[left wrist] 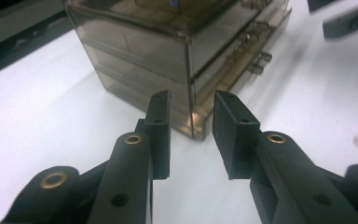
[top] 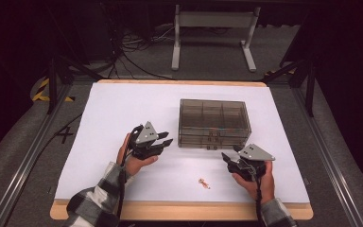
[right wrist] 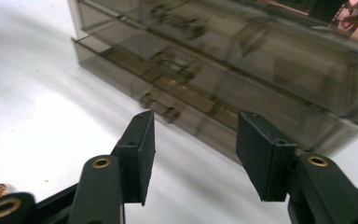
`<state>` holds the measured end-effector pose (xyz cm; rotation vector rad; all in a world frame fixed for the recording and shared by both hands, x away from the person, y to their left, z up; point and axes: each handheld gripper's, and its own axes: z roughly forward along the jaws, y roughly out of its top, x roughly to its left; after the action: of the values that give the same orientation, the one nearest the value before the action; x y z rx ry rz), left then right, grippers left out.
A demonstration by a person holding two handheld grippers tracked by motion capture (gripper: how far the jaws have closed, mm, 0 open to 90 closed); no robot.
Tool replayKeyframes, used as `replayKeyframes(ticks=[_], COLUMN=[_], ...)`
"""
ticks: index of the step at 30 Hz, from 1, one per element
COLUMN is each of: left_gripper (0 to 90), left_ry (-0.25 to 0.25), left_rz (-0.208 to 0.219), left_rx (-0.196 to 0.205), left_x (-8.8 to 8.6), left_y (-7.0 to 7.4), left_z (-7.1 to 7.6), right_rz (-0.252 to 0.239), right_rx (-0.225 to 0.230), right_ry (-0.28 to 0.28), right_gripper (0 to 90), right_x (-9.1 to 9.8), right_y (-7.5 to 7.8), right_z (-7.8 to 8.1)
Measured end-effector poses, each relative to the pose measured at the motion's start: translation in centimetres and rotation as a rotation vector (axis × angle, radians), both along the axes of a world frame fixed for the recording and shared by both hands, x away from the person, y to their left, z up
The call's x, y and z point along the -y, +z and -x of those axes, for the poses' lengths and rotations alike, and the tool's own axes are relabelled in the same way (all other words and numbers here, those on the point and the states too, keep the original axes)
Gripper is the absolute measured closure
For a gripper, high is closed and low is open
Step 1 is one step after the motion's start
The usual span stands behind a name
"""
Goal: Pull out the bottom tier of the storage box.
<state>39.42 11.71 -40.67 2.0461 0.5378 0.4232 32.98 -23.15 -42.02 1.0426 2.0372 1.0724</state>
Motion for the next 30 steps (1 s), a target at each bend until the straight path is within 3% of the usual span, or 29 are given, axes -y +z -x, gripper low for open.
replayKeyframes(ticks=[7, 12, 15, 19, 22, 25, 30], left_gripper=[55.8, 52.6, 49.3, 46.8, 49.7, 54.4, 62.6], left_ry=[0.000, -0.034, -0.050, -0.056, -0.052, -0.067, -0.066], left_rz=[-0.005, -0.030, -0.050, -0.050, -0.059, -0.099, -0.112], left_rx=[-0.046, -0.054, -0.070, -0.069, -0.069, -0.073, -0.082], left_x=[0.2, 1.0, 1.5, 1.9, 2.2, 2.7, 3.2], left_y=[-0.8, -1.3, -1.9, -2.2, -2.2, -2.4, -2.8], left_z=[0.2, 0.3, 0.1, 0.0, 0.0, 0.0, -0.4], right_rz=[-0.013, -0.006, -0.026, -0.050, -0.040, -0.038, -0.022], right_rx=[0.027, 0.043, 0.033, 0.018, -0.001, -0.025, -0.056], right_ry=[0.039, 0.070, 0.069, 0.082, 0.097, 0.106, 0.106], right_gripper=[47.9, 47.0, 46.8, 47.0, 47.2, 47.8, 48.2], right_x=[3.3, 5.5, 7.0, 7.7, 7.6, 7.6, 7.4], right_y=[0.8, 0.7, 0.5, 0.4, 0.1, -0.3, -0.9], right_z=[-0.2, -0.1, -0.3, -0.6, -0.9, -1.3, -2.0])
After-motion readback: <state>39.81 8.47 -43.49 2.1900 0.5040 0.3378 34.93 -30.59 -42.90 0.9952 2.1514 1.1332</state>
